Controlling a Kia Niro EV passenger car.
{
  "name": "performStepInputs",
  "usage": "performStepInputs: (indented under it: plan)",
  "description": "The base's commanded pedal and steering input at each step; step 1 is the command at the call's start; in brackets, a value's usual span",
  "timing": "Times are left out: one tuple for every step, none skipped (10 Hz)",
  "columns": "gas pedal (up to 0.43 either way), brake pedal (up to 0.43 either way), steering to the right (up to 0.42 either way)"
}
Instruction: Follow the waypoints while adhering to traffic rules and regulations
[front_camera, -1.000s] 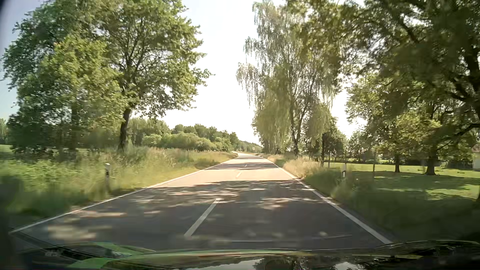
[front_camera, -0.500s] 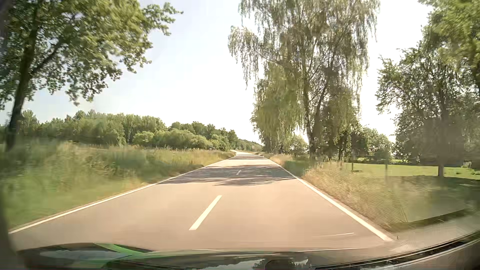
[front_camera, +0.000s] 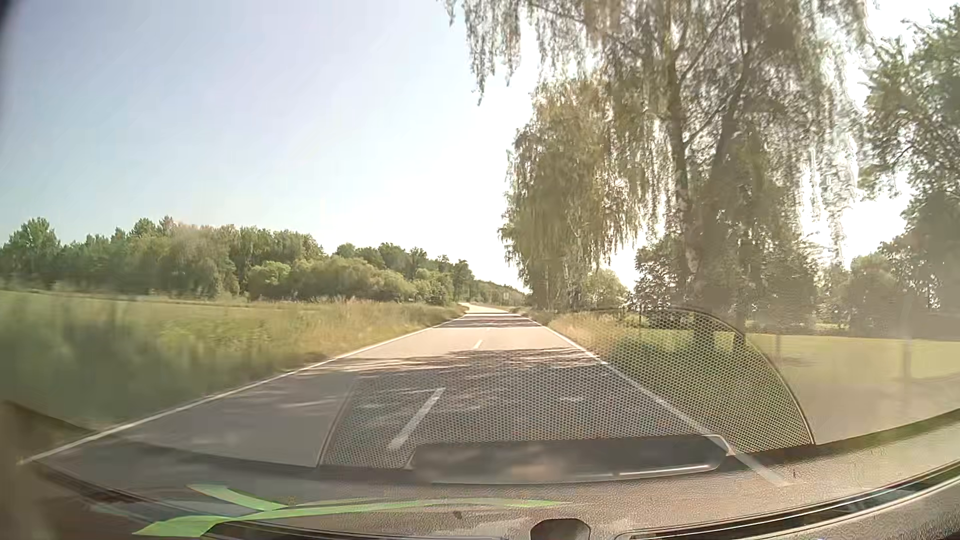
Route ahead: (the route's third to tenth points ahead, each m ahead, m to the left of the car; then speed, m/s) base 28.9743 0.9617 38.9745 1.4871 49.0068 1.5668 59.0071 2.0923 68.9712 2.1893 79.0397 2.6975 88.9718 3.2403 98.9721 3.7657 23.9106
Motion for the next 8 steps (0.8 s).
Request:
performStepInputs:
  plan:
    - [0.268, 0.000, -0.001]
    - [0.268, 0.000, -0.001]
    - [0.268, 0.000, -0.002]
    - [0.248, 0.000, -0.002]
    - [0.220, 0.000, -0.003]
    - [0.220, 0.000, -0.004]
    - [0.220, 0.000, -0.004]
    - [0.228, 0.000, -0.004]
